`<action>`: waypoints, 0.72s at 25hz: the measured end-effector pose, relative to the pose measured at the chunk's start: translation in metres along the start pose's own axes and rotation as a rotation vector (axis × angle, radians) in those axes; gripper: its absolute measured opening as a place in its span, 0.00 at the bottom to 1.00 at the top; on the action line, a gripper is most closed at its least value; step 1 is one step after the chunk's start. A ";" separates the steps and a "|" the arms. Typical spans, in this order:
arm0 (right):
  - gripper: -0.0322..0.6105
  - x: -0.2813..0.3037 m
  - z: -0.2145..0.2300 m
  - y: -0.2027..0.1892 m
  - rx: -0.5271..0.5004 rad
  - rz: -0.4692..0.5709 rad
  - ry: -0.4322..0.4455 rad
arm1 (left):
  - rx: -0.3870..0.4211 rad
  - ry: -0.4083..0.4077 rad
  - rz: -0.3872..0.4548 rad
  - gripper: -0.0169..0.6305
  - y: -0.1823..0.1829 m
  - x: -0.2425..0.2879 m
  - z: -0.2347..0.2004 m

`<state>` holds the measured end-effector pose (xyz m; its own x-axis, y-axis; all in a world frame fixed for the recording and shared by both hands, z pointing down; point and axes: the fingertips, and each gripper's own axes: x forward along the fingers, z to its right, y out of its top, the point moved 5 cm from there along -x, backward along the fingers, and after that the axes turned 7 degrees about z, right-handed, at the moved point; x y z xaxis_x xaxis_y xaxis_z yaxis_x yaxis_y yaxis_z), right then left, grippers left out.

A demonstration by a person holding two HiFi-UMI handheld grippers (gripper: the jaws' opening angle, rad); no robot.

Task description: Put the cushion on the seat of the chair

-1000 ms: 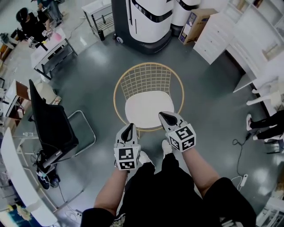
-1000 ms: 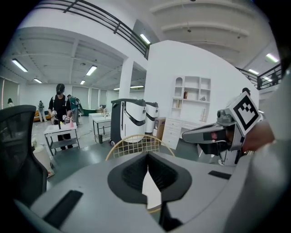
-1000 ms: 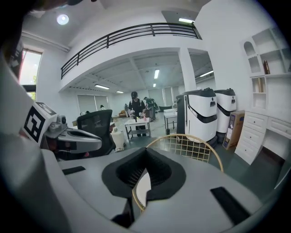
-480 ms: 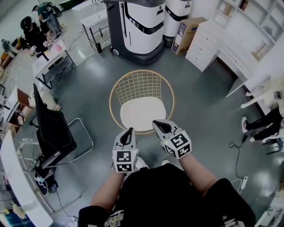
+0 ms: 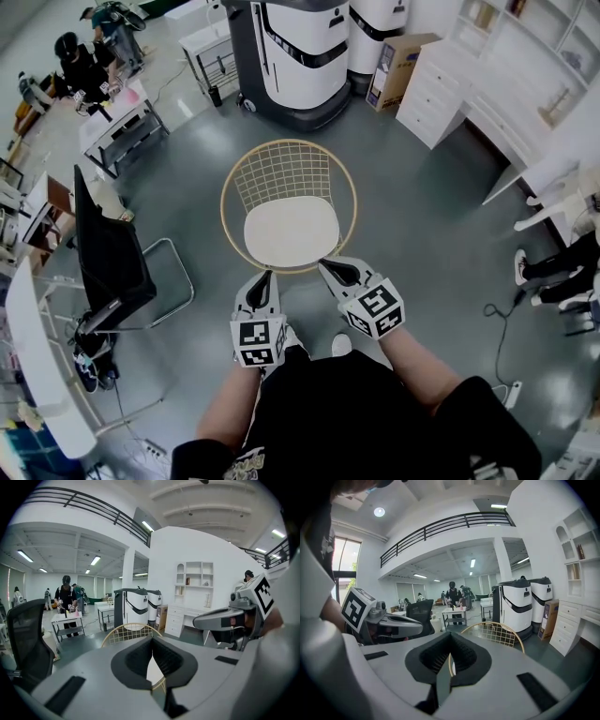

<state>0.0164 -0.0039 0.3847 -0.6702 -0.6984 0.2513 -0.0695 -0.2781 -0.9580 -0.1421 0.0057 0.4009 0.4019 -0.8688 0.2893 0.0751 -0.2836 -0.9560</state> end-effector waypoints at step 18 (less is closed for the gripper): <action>0.07 -0.064 0.007 -0.025 -0.004 -0.004 0.116 | -0.004 0.073 -0.012 0.05 -0.016 -0.026 0.084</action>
<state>0.0667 0.0431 0.3938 -0.7511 -0.6158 0.2378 -0.0751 -0.2781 -0.9576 -0.0773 0.0673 0.4045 0.3337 -0.8926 0.3032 0.0752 -0.2954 -0.9524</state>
